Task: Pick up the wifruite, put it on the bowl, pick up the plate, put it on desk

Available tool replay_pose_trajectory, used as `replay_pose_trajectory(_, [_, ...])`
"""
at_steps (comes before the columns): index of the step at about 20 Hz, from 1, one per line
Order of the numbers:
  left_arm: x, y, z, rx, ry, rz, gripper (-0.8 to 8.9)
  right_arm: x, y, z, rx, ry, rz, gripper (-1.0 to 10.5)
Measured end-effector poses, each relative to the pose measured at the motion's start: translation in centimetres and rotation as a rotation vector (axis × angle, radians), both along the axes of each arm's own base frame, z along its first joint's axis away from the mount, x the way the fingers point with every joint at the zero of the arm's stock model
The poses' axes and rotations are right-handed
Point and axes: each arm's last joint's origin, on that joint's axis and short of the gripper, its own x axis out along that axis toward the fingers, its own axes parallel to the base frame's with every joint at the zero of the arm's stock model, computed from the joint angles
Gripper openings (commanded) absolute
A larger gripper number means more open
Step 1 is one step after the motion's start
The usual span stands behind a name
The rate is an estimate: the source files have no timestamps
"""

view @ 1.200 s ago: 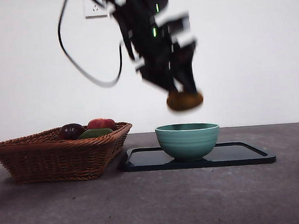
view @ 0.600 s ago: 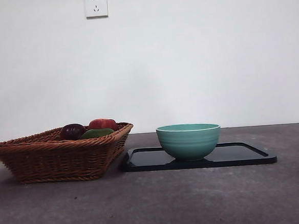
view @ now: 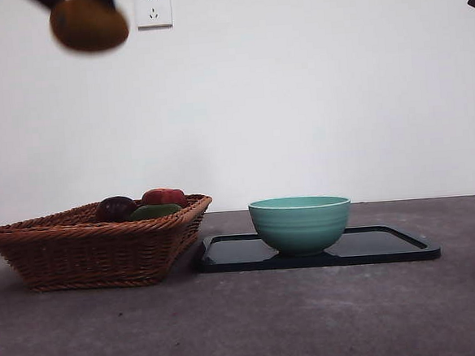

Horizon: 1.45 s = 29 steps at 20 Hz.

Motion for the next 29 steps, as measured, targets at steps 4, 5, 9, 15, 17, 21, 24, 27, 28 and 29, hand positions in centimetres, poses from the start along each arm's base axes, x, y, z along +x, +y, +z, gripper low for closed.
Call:
replay_pose_trajectory(4, [1.8,0.4,-5.0,0.040,0.020,0.144,1.53,0.0,0.0,0.0,-0.001,-0.001,-0.001,2.2])
replay_pose_trajectory(5, [2.2,0.4,-6.2,0.035,0.030,0.158,1.53,0.0,0.0,0.0,-0.001,-0.001,-0.002,2.2])
replay_pose_trajectory(9, [4.4,-0.1,-11.6,0.056,0.110,0.203,1.53,0.0,0.0,0.0,0.001,0.004,-0.008,2.2])
replay_pose_trajectory(15, [7.5,-1.2,-16.4,0.088,0.152,0.248,1.53,0.0,0.0,0.0,0.007,0.016,-0.021,2.2])
replay_pose_trajectory(17, [7.9,-1.3,-17.4,0.099,0.182,0.257,1.54,0.0,0.0,0.0,0.009,0.018,-0.023,2.2])
replay_pose_trajectory(21, [8.0,-1.4,-18.3,0.115,0.216,0.260,1.73,0.0,0.0,0.0,0.010,0.021,-0.026,2.2])
replay_pose_trajectory(24, [8.0,-1.4,-18.3,0.109,0.219,0.270,3.64,0.0,0.0,0.0,0.010,0.021,-0.026,2.2])
replay_pose_trajectory(27, [8.0,-1.4,-18.3,0.108,0.228,0.276,3.73,0.0,0.0,0.0,0.010,0.021,-0.026,2.2])
replay_pose_trajectory(28, [8.0,-1.4,-18.3,0.107,0.229,0.277,3.75,0.0,0.0,0.0,0.010,0.021,-0.026,2.2])
replay_pose_trajectory(29, [8.0,-1.4,-18.3,0.106,0.228,0.278,3.75,0.0,0.0,0.0,0.010,0.021,-0.026,2.2])
